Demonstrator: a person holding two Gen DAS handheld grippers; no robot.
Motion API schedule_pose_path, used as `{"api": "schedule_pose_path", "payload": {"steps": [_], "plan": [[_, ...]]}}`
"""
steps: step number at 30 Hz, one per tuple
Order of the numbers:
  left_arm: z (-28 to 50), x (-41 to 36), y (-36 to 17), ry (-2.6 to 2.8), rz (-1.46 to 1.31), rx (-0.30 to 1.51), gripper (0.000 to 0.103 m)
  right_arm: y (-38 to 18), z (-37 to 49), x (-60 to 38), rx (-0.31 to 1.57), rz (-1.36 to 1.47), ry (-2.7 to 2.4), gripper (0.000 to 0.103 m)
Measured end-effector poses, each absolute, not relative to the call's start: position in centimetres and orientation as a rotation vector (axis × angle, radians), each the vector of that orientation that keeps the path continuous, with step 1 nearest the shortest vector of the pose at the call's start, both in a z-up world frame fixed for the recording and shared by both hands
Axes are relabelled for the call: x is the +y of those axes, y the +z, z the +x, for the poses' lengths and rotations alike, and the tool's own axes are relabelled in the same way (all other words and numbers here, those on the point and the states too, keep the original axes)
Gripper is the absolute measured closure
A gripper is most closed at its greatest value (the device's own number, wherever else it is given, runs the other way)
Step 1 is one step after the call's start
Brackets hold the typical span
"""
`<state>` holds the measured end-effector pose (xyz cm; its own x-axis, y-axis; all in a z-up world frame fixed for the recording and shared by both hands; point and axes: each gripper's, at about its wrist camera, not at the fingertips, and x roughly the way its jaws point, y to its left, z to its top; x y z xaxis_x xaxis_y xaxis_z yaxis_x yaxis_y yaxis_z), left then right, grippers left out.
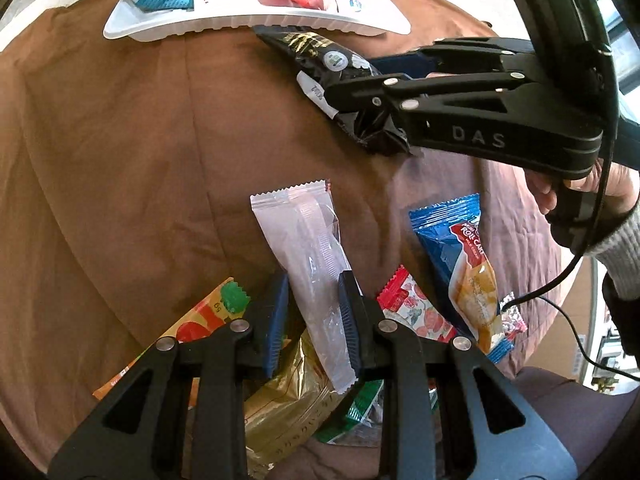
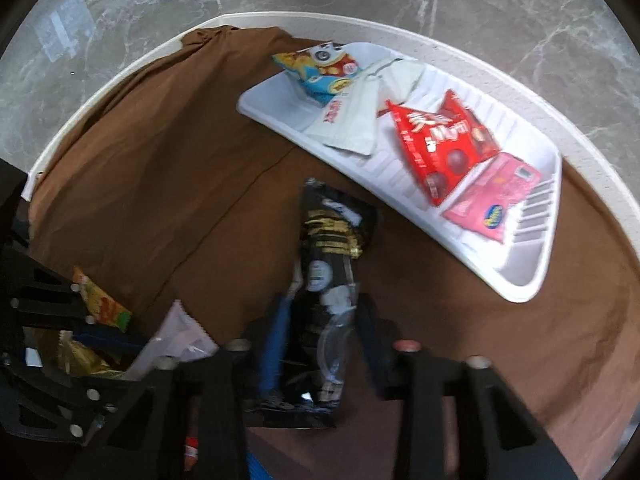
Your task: Organize snacks
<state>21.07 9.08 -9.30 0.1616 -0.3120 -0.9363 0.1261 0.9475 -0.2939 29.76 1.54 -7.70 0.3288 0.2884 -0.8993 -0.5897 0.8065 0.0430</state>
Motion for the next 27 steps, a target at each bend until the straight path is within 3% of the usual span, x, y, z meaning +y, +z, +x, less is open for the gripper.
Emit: {"api": "schedule_pose_path", "payload": {"steps": [2, 7, 13, 27], "plan": [[21.1, 9.0, -9.2, -0.323, -0.153, 1.367, 0.079, -7.7, 29.5, 1.7, 1.090, -0.314, 0.600, 0.081], [21.0, 9.4, -9.2, -0.327, -0.166, 1.346, 0.081, -7.4, 29.3, 1.6, 1.090, -0.272, 0.627, 0.088], [20.8, 10.3, -9.2, -0.337, -0.238, 1.336, 0.087, -7.0, 29.2, 0.2, 1.112, -0.170, 0.638, 0.091], [21.3, 13.1, -6.7, -0.344, -0.330, 1.289, 0.091, -4.6, 28.9, -3.9, 1.105, 0.112, 0.649, 0.091]]}}
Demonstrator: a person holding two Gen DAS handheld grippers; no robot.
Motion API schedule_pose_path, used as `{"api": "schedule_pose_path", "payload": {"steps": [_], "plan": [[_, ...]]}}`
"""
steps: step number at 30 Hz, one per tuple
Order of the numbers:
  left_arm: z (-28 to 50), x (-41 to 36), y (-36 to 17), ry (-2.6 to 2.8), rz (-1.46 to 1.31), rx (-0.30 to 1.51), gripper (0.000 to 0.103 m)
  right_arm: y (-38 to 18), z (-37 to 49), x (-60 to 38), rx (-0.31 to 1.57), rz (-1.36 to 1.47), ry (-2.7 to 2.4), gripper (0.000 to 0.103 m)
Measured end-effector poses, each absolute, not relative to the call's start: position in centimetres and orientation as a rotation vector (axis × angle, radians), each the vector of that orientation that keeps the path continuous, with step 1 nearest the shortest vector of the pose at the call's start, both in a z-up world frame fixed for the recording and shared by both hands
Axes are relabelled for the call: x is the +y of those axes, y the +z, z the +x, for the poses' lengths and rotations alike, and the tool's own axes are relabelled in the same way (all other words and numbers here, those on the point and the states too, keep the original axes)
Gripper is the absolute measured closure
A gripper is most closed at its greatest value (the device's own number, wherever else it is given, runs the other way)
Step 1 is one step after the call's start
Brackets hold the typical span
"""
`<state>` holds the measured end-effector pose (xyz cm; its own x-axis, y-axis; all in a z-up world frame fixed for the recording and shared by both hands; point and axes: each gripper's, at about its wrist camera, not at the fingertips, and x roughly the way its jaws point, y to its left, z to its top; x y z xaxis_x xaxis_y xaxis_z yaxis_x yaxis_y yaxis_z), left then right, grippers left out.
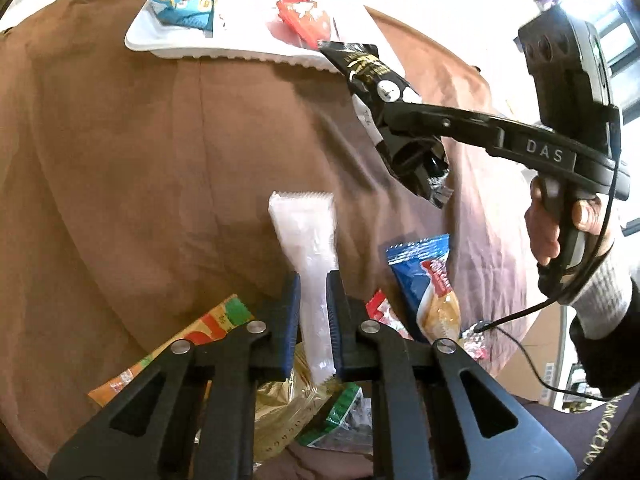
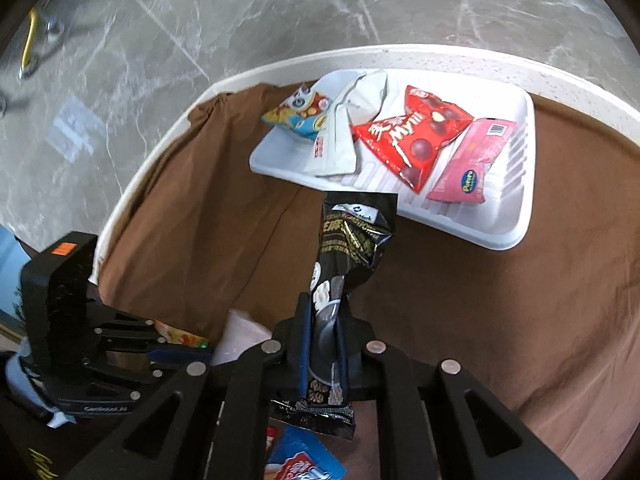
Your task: Organize snacks
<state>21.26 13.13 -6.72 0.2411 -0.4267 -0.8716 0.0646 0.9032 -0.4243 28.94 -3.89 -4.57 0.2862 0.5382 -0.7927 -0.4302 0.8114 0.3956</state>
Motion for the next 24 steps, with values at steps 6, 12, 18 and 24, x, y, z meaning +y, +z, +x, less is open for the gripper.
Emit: {"api": "schedule_pose_path", "payload": {"steps": [6, 12, 18, 24], "plan": [[22.4, 14.4, -5.1, -0.353, -0.326, 1.262, 0.091, -3.2, 29.3, -5.1, 1.079, 0.202, 0.643, 0.091], [22.1, 12.3, -6.3, -0.344, -0.211, 1.314, 0.090, -3.2, 29.1, -5.0, 1.071, 0.173, 0.613, 0.091], [22.2, 10.9, -7.6, -0.331, -0.170, 1.350, 0.090, -4.4, 28.7, -4.7, 1.098, 0.162, 0.603, 0.091], [22.9, 10.2, -7.7, -0.320, -0.167, 1.371, 0.077, -5.1, 28.6, -4.6, 1.104, 0.157, 0.596, 0.091]]}}
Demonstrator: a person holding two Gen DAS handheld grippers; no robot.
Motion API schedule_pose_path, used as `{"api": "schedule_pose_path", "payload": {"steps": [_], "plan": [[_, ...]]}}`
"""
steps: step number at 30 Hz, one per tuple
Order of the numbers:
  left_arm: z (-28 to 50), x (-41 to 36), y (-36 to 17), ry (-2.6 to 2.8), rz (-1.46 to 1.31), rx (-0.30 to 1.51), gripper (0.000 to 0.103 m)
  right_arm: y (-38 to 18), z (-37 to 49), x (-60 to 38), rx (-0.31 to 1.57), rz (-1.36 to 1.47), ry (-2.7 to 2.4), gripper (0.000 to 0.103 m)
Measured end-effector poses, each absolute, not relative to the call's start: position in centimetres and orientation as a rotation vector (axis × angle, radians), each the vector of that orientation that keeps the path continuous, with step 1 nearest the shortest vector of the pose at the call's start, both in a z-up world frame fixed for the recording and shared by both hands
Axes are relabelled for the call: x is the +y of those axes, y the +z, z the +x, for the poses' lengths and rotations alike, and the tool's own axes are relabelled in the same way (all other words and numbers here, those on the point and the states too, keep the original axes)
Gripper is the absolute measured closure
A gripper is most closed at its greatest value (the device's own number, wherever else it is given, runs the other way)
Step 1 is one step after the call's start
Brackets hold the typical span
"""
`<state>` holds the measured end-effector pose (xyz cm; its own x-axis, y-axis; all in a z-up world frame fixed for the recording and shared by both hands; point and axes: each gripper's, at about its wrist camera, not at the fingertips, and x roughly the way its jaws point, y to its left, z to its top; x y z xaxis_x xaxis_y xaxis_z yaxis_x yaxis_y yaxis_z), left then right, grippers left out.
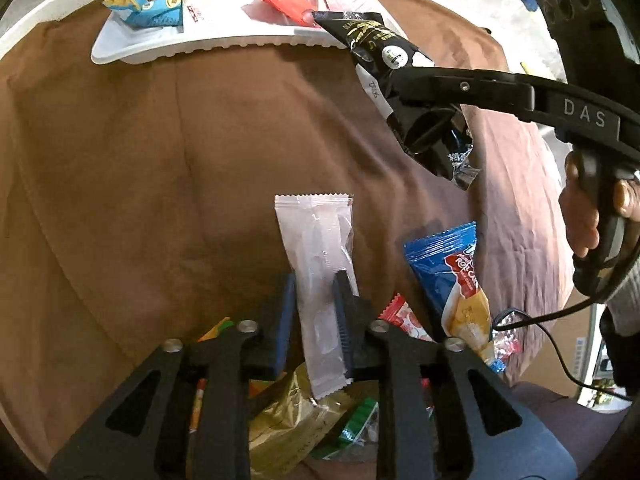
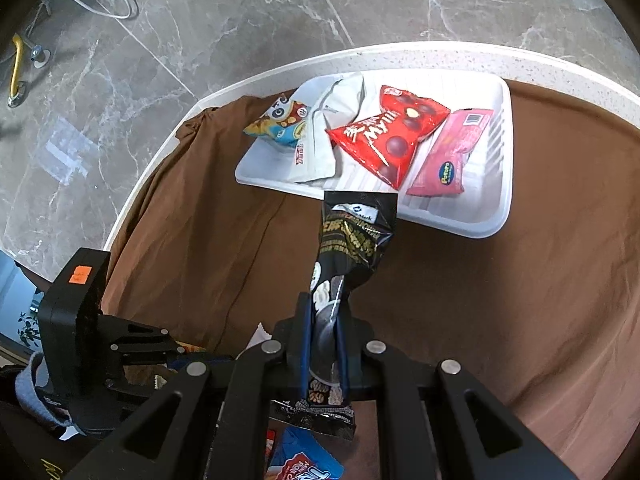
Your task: Organize snacks
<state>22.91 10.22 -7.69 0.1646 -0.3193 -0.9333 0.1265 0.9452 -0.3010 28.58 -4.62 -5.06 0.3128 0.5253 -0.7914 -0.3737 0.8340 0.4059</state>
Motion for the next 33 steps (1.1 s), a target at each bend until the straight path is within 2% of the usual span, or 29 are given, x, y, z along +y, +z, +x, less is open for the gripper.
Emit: {"api": "schedule_pose_path", "payload": {"steps": [3, 8, 10, 17, 27, 33], "plan": [[22.8, 9.8, -7.9, -0.313, -0.153, 1.381, 0.065, -5.1, 28.5, -4.4, 1.100, 0.150, 0.597, 0.091], [22.7, 8.3, -7.9, -0.306, -0.049, 1.344, 0.064, -5.4, 28.4, -4.4, 1.100, 0.145, 0.592, 0.091], [22.8, 8.2, -7.9, -0.305, -0.037, 1.330, 0.065, -5.4, 28.3, -4.3, 1.099, 0.141, 0.589, 0.091], [22.7, 9.3, -7.8, -0.315, -0.049, 1.302, 0.084, -5.5, 28.3, -4.4, 1.098, 0.148, 0.574, 0.091], [22.8, 12.5, -6.7, -0.328, -0.222, 1.273, 0.085, -5.2, 28.5, -4.8, 1.096, 0.171, 0.577, 0.091], [24.0, 15.4, -3.8, -0.323, -0.291, 1.219, 0.085, -4.1, 29.0, -5.5, 1.080, 0.204, 0.582, 0.091]]}}
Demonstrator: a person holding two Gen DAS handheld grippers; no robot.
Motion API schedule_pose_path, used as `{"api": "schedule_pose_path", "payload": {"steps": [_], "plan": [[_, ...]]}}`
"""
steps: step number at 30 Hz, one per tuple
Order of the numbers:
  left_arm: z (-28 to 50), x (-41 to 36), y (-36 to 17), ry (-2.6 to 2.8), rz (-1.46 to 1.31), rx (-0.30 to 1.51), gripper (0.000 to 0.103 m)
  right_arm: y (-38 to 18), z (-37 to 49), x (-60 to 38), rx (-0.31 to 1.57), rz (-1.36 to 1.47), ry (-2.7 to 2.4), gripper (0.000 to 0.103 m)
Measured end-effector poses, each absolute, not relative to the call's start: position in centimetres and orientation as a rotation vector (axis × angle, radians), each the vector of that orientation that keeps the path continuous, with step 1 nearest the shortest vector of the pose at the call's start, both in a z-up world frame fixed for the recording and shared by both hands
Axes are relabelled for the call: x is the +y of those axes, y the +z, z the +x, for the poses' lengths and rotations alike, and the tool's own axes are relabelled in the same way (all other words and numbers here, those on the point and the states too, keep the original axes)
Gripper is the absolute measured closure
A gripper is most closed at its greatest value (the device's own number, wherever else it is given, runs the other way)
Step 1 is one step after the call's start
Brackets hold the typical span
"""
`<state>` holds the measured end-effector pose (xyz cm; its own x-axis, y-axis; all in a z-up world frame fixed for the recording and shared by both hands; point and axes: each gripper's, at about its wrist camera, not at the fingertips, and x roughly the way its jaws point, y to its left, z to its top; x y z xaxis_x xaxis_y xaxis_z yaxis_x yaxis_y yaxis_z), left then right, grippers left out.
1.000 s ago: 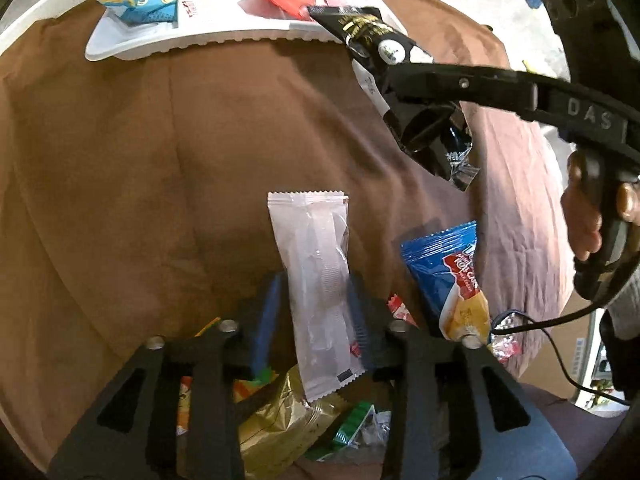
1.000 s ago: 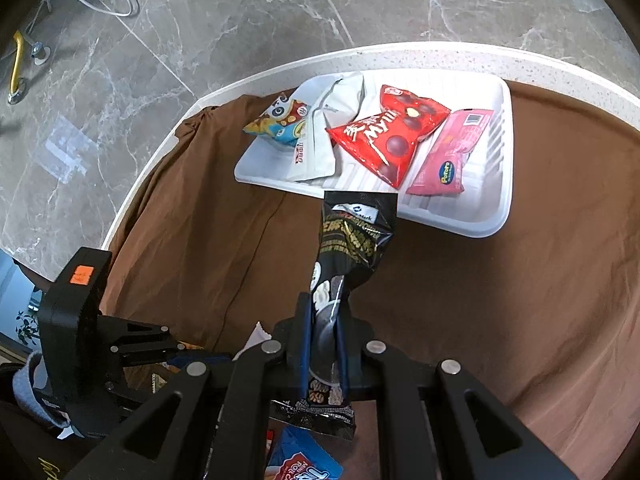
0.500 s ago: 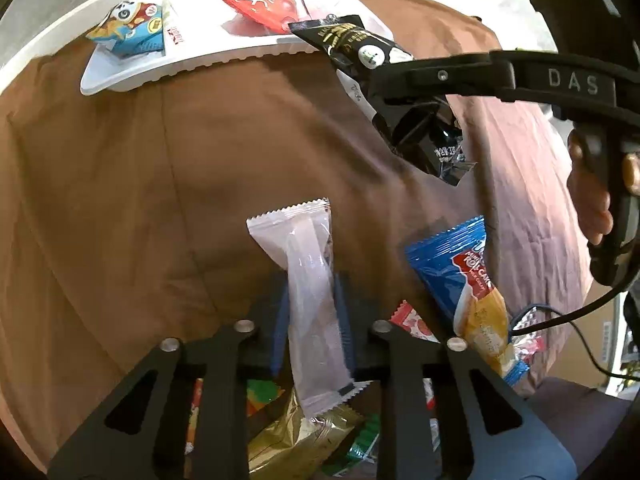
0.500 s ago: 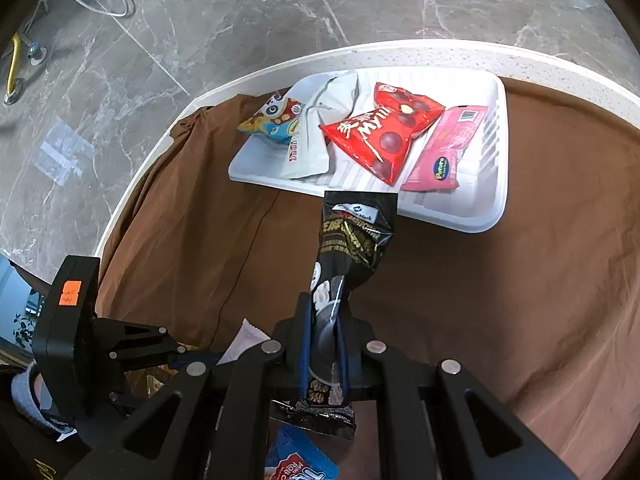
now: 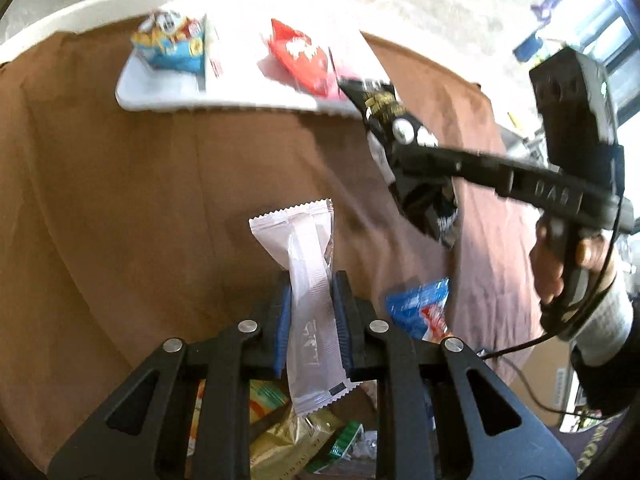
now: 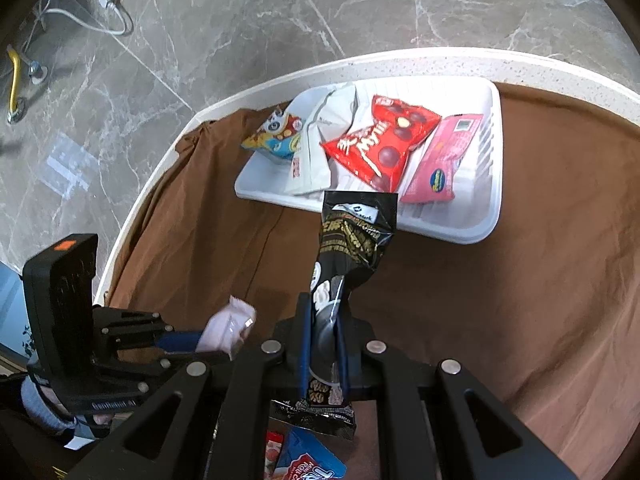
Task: Organize snacks
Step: 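Carry the black-and-gold packet over the tray and open the right tool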
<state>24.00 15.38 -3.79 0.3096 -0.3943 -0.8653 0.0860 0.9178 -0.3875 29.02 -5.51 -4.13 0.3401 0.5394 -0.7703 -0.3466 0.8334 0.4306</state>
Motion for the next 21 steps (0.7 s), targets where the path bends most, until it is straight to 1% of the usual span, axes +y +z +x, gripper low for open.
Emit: {"api": "schedule_pose_path", "payload": {"steps": [10, 21], "plan": [[30.0, 19.9, 0.5, -0.299, -0.307, 1.106, 0.085, -1.7, 32.4, -7.2, 1.018, 0.275, 0.547, 0.091], [38.5, 20.6, 1.2, -0.286, -0.285, 1.060, 0.085, -2.2, 37.9, -8.5, 0.995, 0.317, 0.460, 0.091]]}}
